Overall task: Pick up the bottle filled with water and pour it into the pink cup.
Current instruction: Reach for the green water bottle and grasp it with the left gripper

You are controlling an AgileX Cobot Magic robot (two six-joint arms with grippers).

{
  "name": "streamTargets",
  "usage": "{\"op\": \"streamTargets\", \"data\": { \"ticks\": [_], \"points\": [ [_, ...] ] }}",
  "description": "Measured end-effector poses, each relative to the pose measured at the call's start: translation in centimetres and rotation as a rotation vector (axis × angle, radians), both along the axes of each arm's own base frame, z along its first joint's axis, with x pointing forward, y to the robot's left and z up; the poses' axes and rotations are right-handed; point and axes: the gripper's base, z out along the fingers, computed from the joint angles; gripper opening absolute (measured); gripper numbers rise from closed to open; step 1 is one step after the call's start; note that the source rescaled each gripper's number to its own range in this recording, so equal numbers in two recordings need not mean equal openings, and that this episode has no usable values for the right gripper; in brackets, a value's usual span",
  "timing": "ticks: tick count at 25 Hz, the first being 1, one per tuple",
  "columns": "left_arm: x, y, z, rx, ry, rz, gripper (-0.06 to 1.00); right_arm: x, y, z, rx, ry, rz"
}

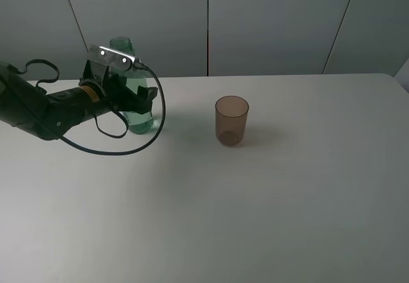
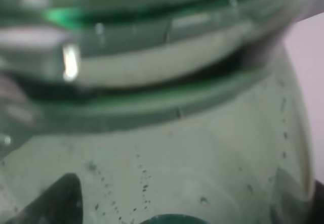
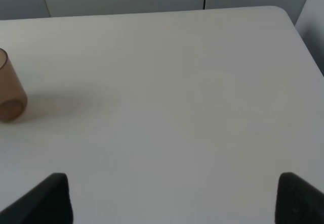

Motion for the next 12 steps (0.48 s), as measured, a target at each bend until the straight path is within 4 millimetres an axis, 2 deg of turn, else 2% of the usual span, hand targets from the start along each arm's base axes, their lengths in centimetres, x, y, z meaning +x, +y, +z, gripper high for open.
{"op": "streamTargets", "data": {
  "ticks": [12],
  "points": [
    [-0.02, 0.03, -0.17, 0.008, 0.009, 0.001, 0.98, 0.00, 0.00, 0.00, 0.000, 0.000, 0.000]
  ]
}}
